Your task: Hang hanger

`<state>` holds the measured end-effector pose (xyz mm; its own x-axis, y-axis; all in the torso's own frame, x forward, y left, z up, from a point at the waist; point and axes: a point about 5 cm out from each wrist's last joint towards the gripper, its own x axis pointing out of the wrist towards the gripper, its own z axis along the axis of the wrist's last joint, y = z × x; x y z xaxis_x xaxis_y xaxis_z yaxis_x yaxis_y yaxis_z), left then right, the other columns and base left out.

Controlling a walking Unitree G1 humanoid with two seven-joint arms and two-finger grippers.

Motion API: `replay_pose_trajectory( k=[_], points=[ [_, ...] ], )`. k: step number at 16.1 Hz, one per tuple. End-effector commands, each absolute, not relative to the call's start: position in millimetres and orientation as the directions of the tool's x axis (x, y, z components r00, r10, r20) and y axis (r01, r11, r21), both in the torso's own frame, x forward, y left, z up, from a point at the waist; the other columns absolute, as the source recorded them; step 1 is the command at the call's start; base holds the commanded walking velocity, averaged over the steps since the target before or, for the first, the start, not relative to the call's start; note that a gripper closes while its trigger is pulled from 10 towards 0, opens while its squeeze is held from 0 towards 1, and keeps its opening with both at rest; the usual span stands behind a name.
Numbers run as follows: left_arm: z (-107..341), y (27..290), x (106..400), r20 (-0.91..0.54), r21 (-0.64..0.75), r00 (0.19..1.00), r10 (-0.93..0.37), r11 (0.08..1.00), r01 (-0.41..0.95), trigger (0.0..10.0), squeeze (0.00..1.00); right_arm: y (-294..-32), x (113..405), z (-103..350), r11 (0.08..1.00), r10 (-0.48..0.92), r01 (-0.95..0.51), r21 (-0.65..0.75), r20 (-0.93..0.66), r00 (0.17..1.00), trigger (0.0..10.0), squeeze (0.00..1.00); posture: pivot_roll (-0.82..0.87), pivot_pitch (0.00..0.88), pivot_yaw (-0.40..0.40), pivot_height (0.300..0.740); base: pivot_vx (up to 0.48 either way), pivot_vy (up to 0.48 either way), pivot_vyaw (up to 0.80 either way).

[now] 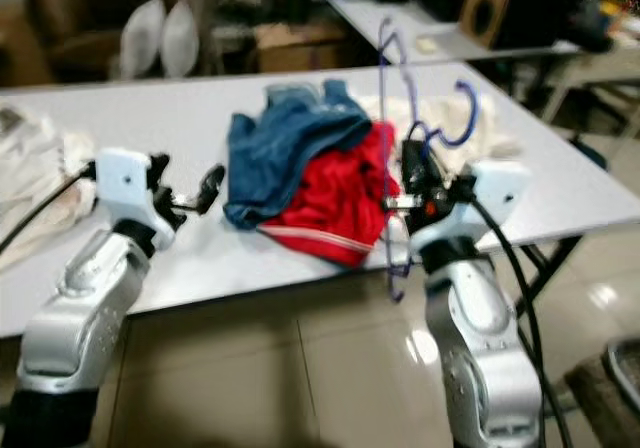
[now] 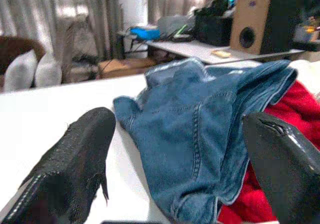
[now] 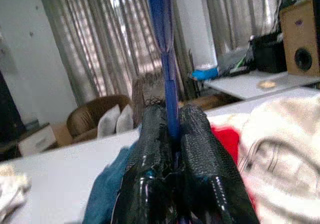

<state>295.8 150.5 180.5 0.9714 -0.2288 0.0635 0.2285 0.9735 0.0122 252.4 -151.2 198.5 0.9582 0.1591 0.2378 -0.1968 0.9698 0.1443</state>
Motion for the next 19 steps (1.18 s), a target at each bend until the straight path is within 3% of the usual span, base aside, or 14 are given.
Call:
replay_pose_trajectory(
  k=[1,6,13,19],
  points=[
    [179.0,157.6,294.9,0.049,0.025,0.979,-0.199,0.98,0.198,10.0,0.58,-145.1,253.8,197.6,0.959,0.201,-0.238,0.152,0.222,0.954,10.0,0.0,-0.05,0.009,0.024,0.74,0.0,0.27,0.0],
    [179.3,156.2,296.6,0.047,0.028,0.978,-0.203,0.979,0.201,10.0,0.58,-151.5,254.5,169.1,0.971,0.193,-0.201,0.128,0.071,0.979,10.0,0.0,-0.06,0.009,0.037,0.74,0.0,0.274,0.0],
    [179.1,156.1,297.0,0.044,0.024,0.978,-0.204,0.979,0.203,10.0,0.58,-155.2,250.7,160.9,0.978,0.202,-0.203,0.048,0.025,0.979,10.0,0.0,-0.06,0.013,0.036,0.74,0.0,0.273,0.0],
    [176.9,158.0,295.5,0.037,0.021,0.981,-0.19,0.982,0.189,10.0,0.58,-154.5,252.8,166.5,0.977,0.184,-0.19,0.097,0.065,0.981,10.0,0.0,-0.05,0.013,0.028,0.74,0.0,0.273,0.0]
  ],
)
